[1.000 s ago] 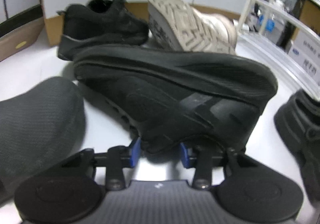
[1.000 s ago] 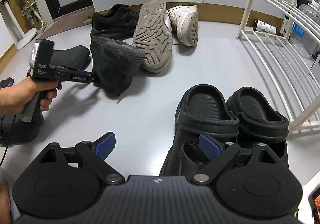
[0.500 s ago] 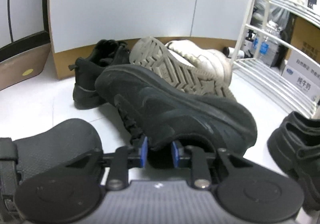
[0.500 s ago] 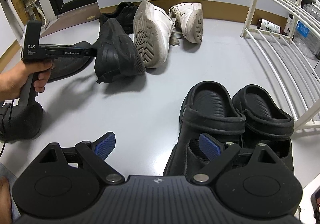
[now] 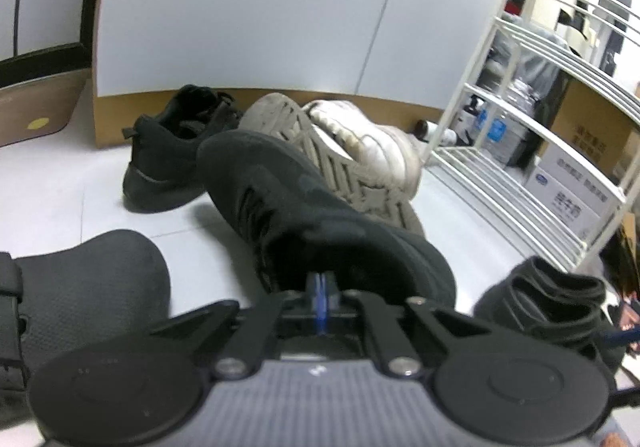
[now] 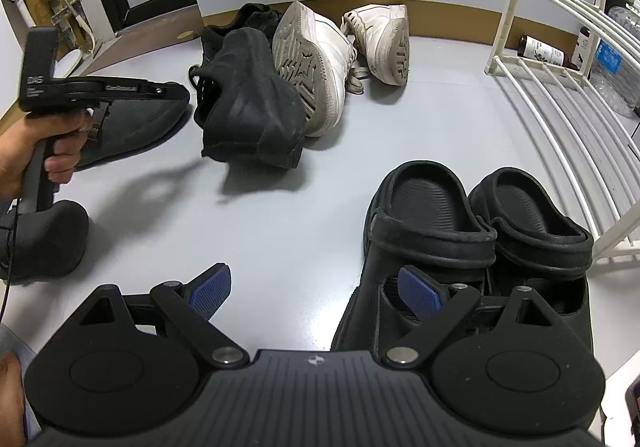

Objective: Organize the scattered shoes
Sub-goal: 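Lift and carry the black sneaker toward the clogs with the left tool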

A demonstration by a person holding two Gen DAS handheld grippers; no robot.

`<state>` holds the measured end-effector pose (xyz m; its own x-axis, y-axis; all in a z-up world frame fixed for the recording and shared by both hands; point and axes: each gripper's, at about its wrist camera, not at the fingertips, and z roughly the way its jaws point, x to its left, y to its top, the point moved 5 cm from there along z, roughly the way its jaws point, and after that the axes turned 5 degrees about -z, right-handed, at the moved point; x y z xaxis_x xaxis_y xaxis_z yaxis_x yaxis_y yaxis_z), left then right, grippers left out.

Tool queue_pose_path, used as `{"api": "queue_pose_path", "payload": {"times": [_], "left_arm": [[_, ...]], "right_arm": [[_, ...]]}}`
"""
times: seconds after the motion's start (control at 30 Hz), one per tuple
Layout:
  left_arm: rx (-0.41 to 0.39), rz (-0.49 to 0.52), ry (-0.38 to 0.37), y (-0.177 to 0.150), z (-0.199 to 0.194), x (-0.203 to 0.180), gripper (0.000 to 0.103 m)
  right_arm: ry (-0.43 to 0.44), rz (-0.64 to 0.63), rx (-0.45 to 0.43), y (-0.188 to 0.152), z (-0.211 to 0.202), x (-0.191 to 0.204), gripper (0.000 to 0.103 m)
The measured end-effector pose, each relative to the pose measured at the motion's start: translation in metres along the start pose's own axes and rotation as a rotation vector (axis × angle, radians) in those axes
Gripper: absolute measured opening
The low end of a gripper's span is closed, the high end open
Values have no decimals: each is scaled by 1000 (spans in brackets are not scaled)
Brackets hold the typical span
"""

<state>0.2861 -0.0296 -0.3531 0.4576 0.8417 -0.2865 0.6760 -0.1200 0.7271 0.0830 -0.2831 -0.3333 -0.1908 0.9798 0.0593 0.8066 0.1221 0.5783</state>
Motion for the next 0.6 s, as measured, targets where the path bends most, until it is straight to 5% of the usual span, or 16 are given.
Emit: {"api": "queue_pose_path", "payload": {"times": [0.07,0.27,0.43,0.6], "left_arm": [[-3,37,29,0,0,-3,2],[59,76,126,-8,34,9,44],[46,128,184,-8,48,12,46],[-11,220,252,2,49,9,74]], "right_arm": [[2,-3,2,0,1,0,94],[7,-17,11,-1,3,3,94],[7,-26,17,-4,4,4,94],[1,-19,27,-4,6,1,94]]}}
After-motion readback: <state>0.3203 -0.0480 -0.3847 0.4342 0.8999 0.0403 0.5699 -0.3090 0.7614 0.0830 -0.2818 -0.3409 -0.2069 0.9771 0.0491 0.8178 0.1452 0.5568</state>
